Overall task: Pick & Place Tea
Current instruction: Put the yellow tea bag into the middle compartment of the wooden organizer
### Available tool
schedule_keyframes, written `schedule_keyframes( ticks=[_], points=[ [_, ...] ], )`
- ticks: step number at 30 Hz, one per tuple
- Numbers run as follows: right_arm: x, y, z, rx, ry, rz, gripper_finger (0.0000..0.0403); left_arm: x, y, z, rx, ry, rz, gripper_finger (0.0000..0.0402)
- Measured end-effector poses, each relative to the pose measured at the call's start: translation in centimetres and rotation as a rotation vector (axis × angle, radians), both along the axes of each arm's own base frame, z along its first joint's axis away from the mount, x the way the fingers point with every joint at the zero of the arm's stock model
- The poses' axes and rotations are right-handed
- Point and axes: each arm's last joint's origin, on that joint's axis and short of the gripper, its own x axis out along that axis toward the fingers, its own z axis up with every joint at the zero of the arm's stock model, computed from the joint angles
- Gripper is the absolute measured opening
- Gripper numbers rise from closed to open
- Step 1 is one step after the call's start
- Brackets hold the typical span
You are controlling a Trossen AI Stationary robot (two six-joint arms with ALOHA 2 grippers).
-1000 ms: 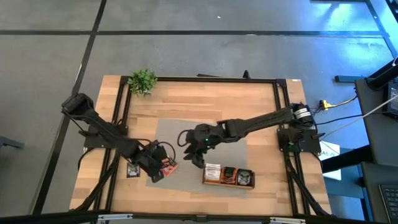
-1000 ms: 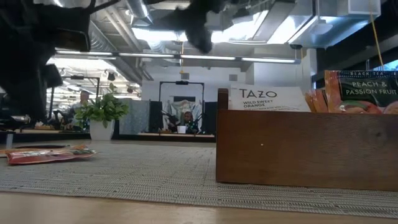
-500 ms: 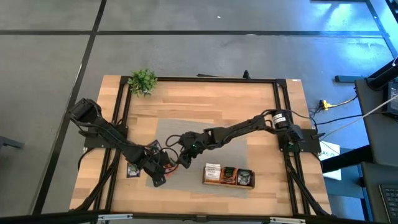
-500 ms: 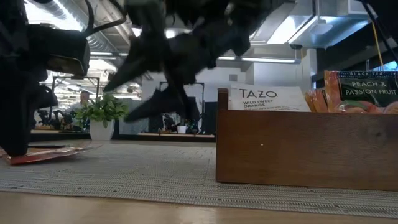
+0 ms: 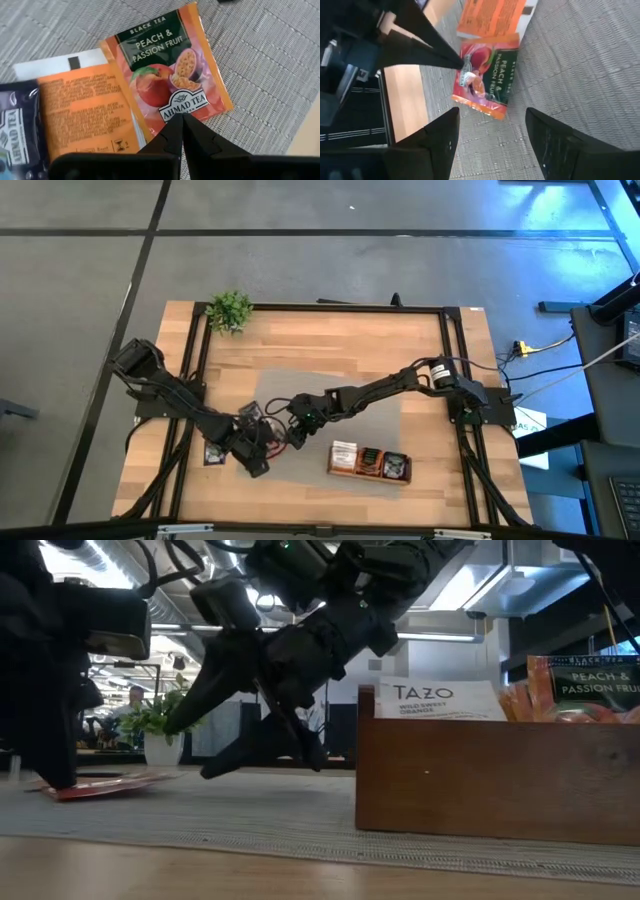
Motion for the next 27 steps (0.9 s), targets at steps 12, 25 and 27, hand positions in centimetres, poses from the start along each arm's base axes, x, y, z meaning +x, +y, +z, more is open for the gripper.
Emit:
schedule_keyframes(
  ticks=[12,25,27],
  points=[
    [0.1,-0.5,0.0,-0.006,0.011,-0.074,0.0229,0.1,0.1,-0.1,0.034,-0.029,0.019,0.0009],
    [-0.4,-0.5,-0.5,-0.019,0.078,-0.073,0.0229,2.0,-0.5,-2.0,0.019,-0.117,0.052,0.0009],
    [-0.4,-0.6,-0.5,-0.026,0.083,-0.075,0.0229,2.0,-0.5,-2.0,0.016,-0.113,0.051,0.0009]
  ],
)
